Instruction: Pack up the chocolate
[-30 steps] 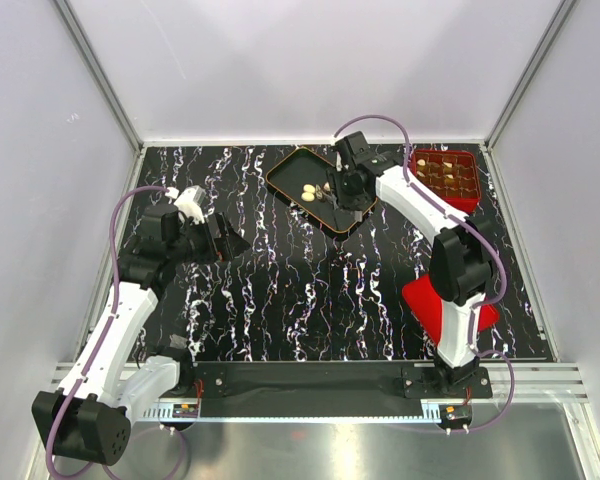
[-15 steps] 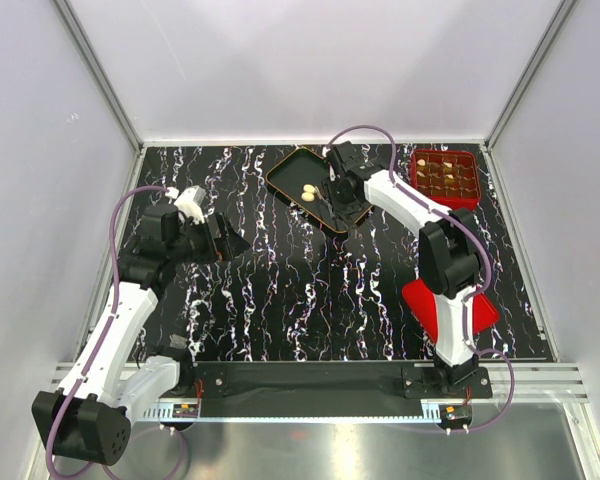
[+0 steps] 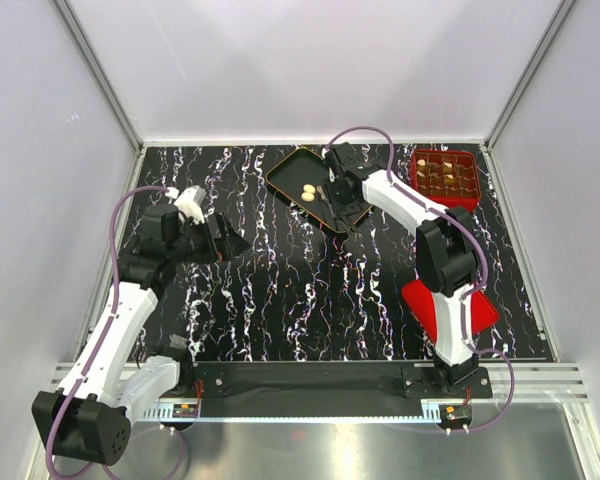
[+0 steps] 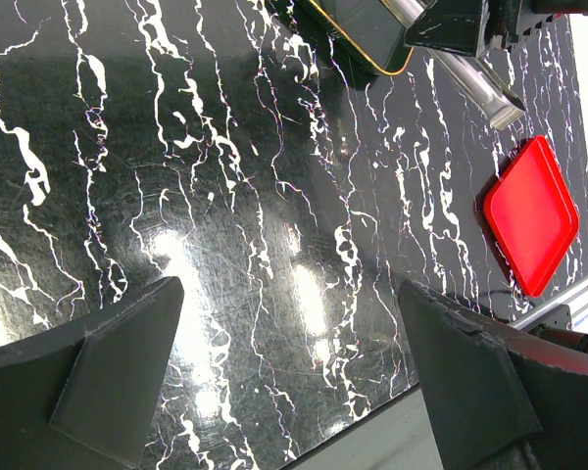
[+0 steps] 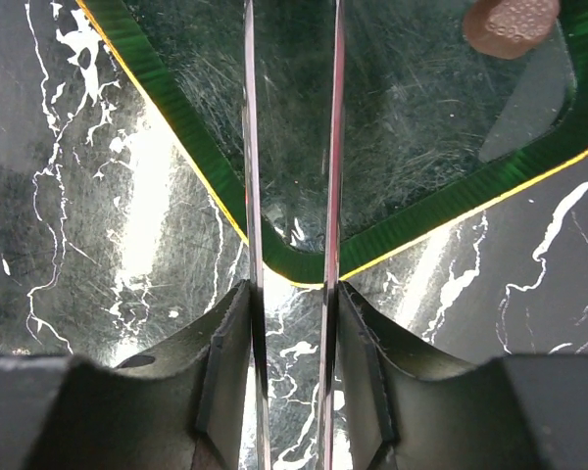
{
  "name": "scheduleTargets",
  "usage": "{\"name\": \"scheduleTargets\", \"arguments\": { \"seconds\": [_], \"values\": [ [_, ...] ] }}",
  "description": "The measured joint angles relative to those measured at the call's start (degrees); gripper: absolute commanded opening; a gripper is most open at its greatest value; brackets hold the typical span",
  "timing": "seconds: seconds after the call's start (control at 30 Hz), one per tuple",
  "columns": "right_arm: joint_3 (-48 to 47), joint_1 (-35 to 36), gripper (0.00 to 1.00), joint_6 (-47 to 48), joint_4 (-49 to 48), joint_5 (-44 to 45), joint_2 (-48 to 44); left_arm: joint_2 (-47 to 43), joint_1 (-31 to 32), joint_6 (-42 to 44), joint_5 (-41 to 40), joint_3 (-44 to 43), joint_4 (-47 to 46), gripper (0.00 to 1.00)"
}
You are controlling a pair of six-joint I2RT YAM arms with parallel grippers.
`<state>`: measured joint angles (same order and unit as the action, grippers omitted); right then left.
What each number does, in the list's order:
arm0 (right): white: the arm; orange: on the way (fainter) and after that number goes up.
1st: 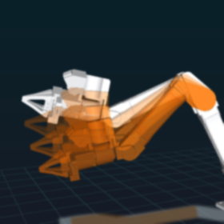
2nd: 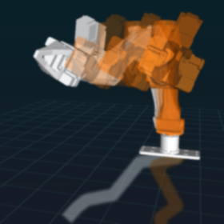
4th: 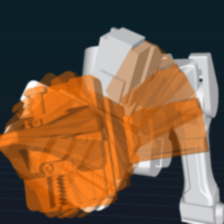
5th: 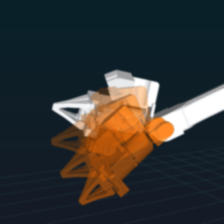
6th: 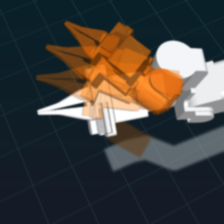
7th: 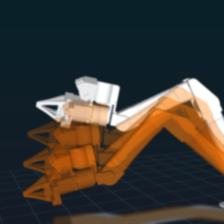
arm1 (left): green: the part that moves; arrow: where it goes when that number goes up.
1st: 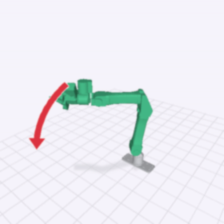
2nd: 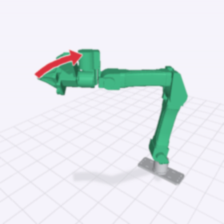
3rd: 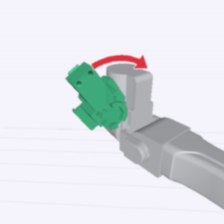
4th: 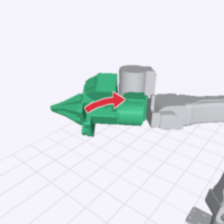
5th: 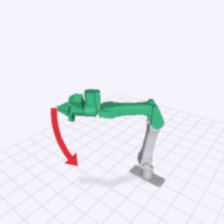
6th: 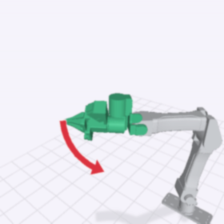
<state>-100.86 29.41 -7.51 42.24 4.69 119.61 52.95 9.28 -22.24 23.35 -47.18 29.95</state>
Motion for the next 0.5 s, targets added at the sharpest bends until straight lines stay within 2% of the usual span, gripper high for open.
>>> {"name": "scheduleTargets", "arguments": {
  "seconds": [0.5],
  "values": [
    [-2.12,-1.07,0.37,1.70,5.31,4.13,-7.80,0.02,0.00,0.00,0.00,0.00,-0.02,0.99]
  ]
}}
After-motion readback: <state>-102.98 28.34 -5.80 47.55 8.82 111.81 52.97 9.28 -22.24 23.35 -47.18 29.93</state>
